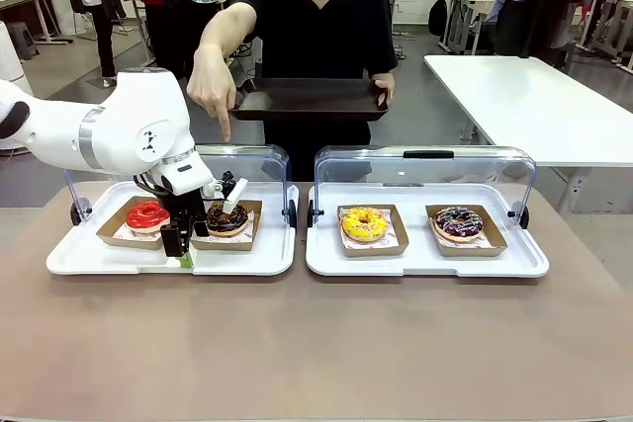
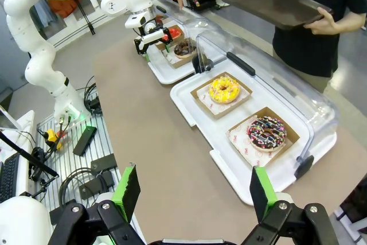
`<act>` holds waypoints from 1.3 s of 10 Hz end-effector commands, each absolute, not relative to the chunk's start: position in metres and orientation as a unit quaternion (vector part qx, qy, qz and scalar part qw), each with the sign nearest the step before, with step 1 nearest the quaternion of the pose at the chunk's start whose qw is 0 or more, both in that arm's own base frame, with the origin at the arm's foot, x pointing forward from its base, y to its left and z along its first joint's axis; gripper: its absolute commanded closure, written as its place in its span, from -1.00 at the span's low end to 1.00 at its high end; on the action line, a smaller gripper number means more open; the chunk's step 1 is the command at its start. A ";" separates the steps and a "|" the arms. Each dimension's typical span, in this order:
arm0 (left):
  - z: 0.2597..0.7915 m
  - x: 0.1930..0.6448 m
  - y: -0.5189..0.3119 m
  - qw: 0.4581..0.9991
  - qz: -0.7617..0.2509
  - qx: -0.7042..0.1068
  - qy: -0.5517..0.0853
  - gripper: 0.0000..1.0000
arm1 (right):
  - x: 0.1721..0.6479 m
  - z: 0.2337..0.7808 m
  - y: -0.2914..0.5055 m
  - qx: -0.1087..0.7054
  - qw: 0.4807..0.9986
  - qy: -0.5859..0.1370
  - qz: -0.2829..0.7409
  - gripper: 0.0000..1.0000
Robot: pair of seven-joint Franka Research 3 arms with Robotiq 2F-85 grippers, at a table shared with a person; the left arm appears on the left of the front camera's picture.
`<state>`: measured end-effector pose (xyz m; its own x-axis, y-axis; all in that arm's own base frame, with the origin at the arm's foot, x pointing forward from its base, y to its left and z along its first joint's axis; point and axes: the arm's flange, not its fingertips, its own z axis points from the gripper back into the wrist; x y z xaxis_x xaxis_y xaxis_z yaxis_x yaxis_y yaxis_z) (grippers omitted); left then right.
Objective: Provide the desired donut to the person.
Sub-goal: Pick up and lift the Paper togo box containing the Donut pointed at by the person.
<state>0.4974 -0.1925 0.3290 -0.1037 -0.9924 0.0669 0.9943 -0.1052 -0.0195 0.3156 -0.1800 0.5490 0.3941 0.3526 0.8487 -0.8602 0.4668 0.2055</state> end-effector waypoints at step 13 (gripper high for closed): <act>0.333 0.500 -0.193 0.661 -0.750 -0.006 -0.024 1.00 | 0.317 0.549 -0.180 0.338 0.760 -0.390 0.396 -1.00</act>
